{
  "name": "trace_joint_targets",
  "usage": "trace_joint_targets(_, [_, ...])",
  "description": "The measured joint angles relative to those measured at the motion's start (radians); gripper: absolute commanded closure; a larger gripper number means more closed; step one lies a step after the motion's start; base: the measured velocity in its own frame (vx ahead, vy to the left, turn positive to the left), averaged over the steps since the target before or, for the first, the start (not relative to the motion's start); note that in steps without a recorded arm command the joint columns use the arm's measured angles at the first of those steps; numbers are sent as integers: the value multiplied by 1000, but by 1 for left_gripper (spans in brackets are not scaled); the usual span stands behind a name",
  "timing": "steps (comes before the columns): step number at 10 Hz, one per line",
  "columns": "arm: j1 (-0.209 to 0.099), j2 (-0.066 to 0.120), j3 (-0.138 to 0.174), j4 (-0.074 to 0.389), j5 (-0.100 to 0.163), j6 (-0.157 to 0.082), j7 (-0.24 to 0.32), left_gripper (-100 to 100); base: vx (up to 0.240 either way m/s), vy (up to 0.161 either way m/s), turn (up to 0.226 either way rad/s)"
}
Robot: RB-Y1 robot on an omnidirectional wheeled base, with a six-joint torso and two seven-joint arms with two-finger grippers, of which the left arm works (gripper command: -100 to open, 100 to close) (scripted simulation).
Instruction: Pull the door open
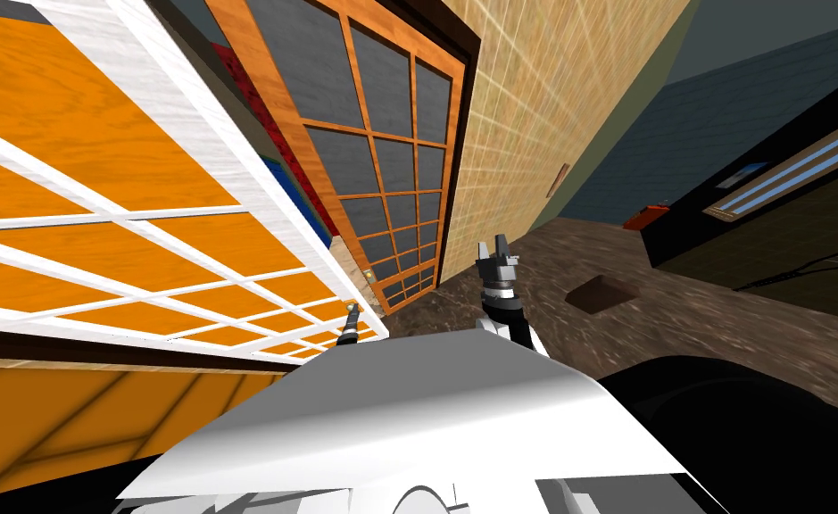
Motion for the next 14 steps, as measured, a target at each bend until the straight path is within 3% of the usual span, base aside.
trace_joint_targets(3, [19, -2, -17, -38, 25, 18, 68, 100, -26, 13, -40])
trace_joint_targets(5, [16, -2, -26, -36, 42, 18, 112, 100, -29, 15, -42])
trace_joint_targets(6, [-7, 3, -28, 5, 49, 0, 130, 100, -12, 2, -6])
trace_joint_targets(8, [10, -2, -35, -34, 59, 19, 155, 100, -39, 10, -62])
trace_joint_targets(10, [-2, 5, -47, -10, 81, 7, 209, 100, -36, 13, -51])
trace_joint_targets(12, [7, 1, -57, -35, 98, 20, 255, 100, -29, 15, -34])
trace_joint_targets(13, [-9, 4, -62, -4, 110, 5, 280, 100, -22, 9, -43])
trace_joint_targets(14, [3, 4, -67, -28, 115, 14, 300, 100, -27, 3, -46])
